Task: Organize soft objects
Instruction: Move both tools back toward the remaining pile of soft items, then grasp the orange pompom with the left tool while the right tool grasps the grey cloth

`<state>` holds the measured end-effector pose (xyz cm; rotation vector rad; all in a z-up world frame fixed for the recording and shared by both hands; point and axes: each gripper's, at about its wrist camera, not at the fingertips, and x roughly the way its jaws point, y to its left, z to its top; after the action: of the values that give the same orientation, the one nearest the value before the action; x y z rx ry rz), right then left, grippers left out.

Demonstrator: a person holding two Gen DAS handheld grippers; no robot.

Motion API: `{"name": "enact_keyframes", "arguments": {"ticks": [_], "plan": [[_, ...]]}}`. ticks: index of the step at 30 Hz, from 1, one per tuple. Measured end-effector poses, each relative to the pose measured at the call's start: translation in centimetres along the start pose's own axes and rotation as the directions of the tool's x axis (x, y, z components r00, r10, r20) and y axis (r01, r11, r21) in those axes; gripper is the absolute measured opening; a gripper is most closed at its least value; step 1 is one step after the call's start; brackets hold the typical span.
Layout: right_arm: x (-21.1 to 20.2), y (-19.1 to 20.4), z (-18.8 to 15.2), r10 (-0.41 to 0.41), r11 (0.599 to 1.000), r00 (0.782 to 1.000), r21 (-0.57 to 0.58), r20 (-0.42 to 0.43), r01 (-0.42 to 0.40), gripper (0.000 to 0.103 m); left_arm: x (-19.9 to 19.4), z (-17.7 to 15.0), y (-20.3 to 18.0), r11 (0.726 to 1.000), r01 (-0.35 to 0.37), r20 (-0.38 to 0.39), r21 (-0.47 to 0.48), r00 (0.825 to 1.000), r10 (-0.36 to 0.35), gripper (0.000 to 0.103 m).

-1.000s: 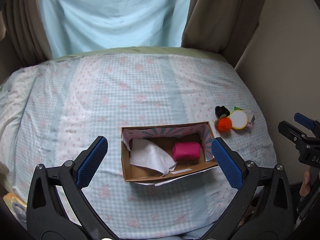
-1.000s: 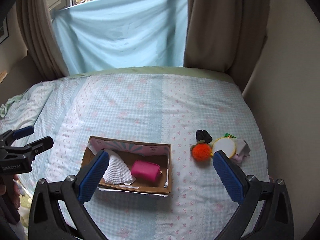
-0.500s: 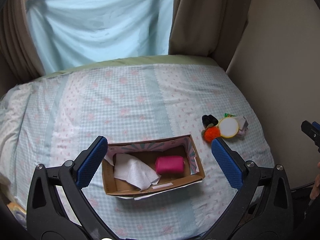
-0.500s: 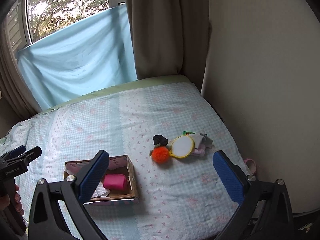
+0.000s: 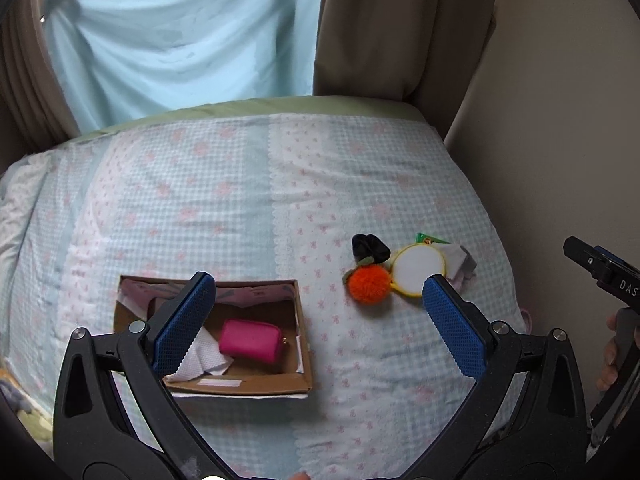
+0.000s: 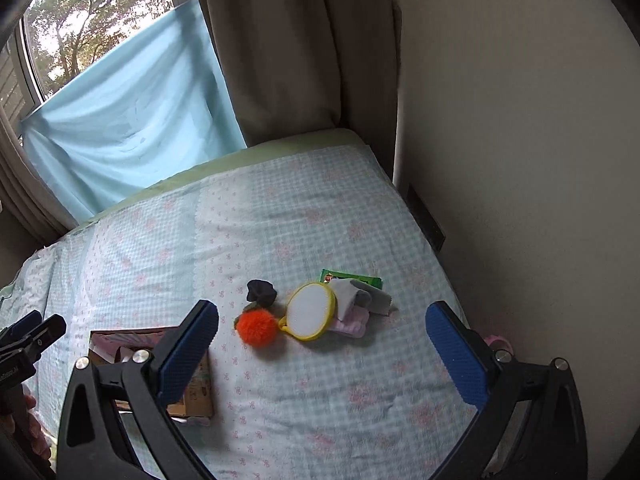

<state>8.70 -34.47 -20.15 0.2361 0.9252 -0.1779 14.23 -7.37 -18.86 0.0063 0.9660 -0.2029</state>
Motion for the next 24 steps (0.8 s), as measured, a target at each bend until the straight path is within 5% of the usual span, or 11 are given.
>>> {"name": "enact_keyframes", "arguments": {"ticks": [11, 24], "plan": [[11.9, -5.6, 0.2, 0.060, 0.995, 0.990, 0.093, -0.130, -0.048, 0.103, 12.4, -2.3, -5.6, 0.998, 0.005, -0.145, -0.060, 0.989, -0.013, 0.103], [26.6, -8.2, -2.5, 0.085, 0.974, 0.979, 0.224, -0.185, -0.042, 0.103, 28.7, -6.4, -6.5, 0.993, 0.010, -0.228, -0.115, 0.973, -0.036, 0.103]]}}
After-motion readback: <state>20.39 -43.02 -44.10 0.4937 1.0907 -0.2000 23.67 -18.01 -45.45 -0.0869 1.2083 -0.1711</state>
